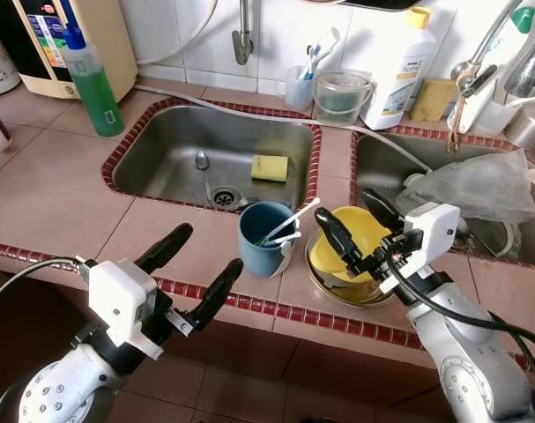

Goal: Kitchen organization

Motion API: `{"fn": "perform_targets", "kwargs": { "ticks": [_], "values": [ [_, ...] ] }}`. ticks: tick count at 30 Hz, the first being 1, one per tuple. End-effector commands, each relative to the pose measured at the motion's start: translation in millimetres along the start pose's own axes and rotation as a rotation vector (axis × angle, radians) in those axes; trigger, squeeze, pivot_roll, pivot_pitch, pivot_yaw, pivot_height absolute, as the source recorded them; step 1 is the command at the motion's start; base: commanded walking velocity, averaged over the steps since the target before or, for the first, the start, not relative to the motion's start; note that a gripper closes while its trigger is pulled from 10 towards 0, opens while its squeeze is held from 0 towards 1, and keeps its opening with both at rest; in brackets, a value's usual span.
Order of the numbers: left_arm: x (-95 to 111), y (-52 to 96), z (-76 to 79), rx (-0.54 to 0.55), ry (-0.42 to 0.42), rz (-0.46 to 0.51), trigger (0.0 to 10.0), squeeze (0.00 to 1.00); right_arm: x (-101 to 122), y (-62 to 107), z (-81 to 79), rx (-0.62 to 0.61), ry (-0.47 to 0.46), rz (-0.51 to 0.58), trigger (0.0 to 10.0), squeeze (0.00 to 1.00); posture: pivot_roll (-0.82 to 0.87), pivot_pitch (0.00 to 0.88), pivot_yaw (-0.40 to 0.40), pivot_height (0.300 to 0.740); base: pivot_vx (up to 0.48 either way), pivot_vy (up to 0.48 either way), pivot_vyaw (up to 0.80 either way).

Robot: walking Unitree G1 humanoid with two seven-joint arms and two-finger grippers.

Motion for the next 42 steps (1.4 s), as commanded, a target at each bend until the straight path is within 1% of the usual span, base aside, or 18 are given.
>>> {"fn": "perform_targets", "kwargs": {
  "ticks": [1, 3, 6, 8, 11, 17, 22, 24, 35, 42],
  "values": [
    [6.1, -0.4, 5.1, -0.033, -0.002, 0.020, 10.0, 0.00, 2.4, 0.9, 3.3, 0.004, 0.005, -0.001, 10.0, 0.00, -0.01, 0.142, -0.034, 0.740, 0.000, 0.000, 0.00],
    [8.9, 2.9, 9.0, -0.080, -0.013, 0.040, 10.0, 0.00, 0.3, -1.3, 6.7, 0.038, 0.003, -0.032, 10.0, 0.00, -0.01, 0.141, -0.044, 0.740, 0.000, 0.000, 0.00],
    [10.4, 6.3, 12.7, -0.124, -0.030, 0.053, 10.0, 0.00, 0.5, -1.4, 7.7, 0.050, 0.005, -0.040, 10.0, 0.00, -0.01, 0.142, -0.049, 0.740, 0.000, 0.000, 0.00],
    [10.5, 7.4, 13.0, -0.130, -0.034, 0.054, 10.0, 0.00, 0.5, -1.5, 8.1, 0.053, 0.004, -0.043, 10.0, 0.00, -0.01, 0.142, -0.049, 0.740, 0.000, 0.000, 0.00],
    [8.1, 13.3, 17.0, -0.177, -0.049, 0.048, 10.0, 0.00, -0.4, -2.4, 7.6, 0.077, 0.005, -0.063, 10.0, 0.00, -0.01, 0.144, -0.059, 0.740, 0.000, 0.000, 0.00],
    [10.6, 13.4, 21.3, -0.212, -0.057, 0.064, 10.0, 0.00, -0.6, -5.5, 8.9, 0.107, 0.003, -0.082, 10.0, 0.00, -0.01, 0.145, -0.062, 0.740, 0.000, 0.000, 0.00],
    [10.7, 12.9, 22.1, -0.219, -0.060, 0.070, 10.0, 0.00, 0.1, -8.3, 9.7, 0.131, 0.006, -0.095, 10.0, 0.00, -0.01, 0.143, -0.064, 0.740, 0.000, 0.000, 0.00],
    [11.0, 12.8, 22.5, -0.218, -0.062, 0.075, 10.0, 0.00, -1.0, -9.5, 8.1, 0.163, -0.003, -0.114, 10.0, 0.00, -0.01, 0.142, -0.065, 0.740, 0.000, 0.000, 0.00],
    [12.8, 11.7, 24.8, -0.203, -0.060, 0.086, 10.0, 0.00, -4.4, -13.2, 6.0, 0.232, -0.004, -0.160, 10.0, 0.00, 0.01, 0.137, -0.076, 0.740, 0.000, 0.000, 0.00],
    [13.7, 10.9, 25.3, -0.198, -0.058, 0.086, 10.0, 0.00, -2.6, -21.9, 7.2, 0.261, 0.005, -0.166, 10.0, 0.00, 0.01, 0.141, -0.077, 0.740, 0.000, 0.000, 0.00]
  ]
}}
Point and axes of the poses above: a point about 5 cm out from each wrist's last joint towards the gripper, its own y axis pointing back from the gripper into the wrist, its own x axis along the axis of the wrist's last joint, z = x × y, the point moved 5 cm from there along -y, pointing out of the wrist towards the gripper, and after that the axes turned 14 degrees about -y, right-handed, at the moved point
